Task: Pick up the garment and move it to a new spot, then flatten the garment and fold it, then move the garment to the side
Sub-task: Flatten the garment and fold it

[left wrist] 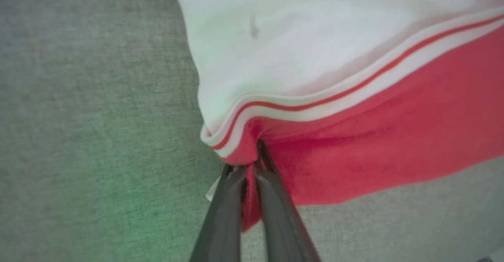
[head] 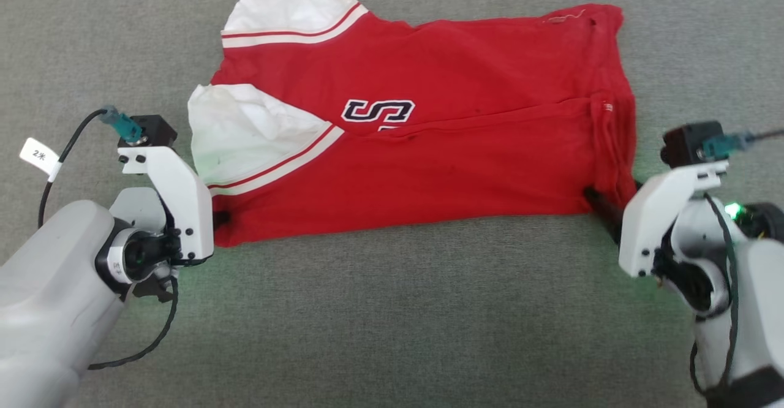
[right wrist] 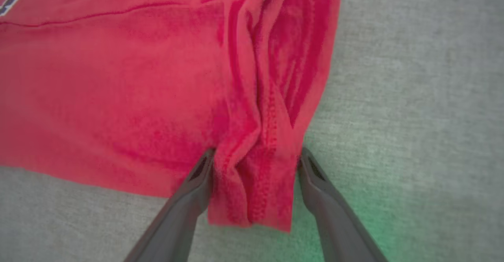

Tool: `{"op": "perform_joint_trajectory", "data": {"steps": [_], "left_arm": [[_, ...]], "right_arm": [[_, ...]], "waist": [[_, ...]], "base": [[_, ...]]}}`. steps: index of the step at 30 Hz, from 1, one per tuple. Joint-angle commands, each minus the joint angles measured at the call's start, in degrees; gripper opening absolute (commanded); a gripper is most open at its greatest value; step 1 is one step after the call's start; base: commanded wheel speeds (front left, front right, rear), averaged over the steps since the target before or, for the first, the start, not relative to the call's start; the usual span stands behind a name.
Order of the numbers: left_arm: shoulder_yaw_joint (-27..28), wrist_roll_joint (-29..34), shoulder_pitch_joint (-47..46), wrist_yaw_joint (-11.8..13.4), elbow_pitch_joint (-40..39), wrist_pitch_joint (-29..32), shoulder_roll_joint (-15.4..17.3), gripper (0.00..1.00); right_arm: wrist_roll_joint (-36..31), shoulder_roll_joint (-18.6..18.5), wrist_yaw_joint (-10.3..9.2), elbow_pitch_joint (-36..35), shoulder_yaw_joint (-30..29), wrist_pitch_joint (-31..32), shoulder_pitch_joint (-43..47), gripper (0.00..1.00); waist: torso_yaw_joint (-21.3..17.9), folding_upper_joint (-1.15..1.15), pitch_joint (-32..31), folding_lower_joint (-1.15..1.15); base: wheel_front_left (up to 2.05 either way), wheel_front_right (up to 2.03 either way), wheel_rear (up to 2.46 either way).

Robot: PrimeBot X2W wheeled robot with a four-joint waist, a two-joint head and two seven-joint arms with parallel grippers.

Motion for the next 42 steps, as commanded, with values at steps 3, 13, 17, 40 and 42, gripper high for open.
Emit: {"op": "perform_joint_trajectory", "data": {"steps": [3, 13, 17, 40, 42], "left_arm": [[-2.71, 0.32, 2.21, -0.85, 2.28, 0.23, -3.76, 0.00], [-1.52, -0.55, 1.37, -1.93, 3.23, -0.38, -3.28, 0.00], [-1.08, -1.02, 1.52, -1.17, 1.69, 0.92, -1.69, 0.00], [0.86, -3.59, 15.26, 17.97, -33.80, 5.61, 14.66, 0.00], [0.70, -3.89, 16.41, 18.00, -33.54, 4.80, 14.09, 0.00]], "right_arm": [[-1.32, 0.40, -0.07, 6.49, 1.62, 4.61, -1.42, 1.00], [2.79, -2.65, -0.04, 8.22, 6.05, 11.81, -3.63, 0.00], [5.04, -4.49, -0.04, 5.70, 6.49, 12.79, -3.74, 0.00], [9.84, -9.06, -0.08, -17.26, -1.18, 24.93, 9.42, 0.00], [9.67, -8.23, -0.08, -17.52, -1.70, 24.72, 11.00, 0.00]], "waist": [[0.90, -0.01, 0.56, 0.00], [1.38, -0.01, -0.07, 0.00], [1.20, -0.01, -0.65, 0.00], [2.74, -0.01, -2.85, 0.00], [2.71, -0.01, -2.70, 0.00]], "base": [[0.00, 0.00, 0.00], [0.00, 0.00, 0.00], [0.00, 0.00, 0.00], [0.00, 0.00, 0.00], [0.00, 0.00, 0.00]]}}
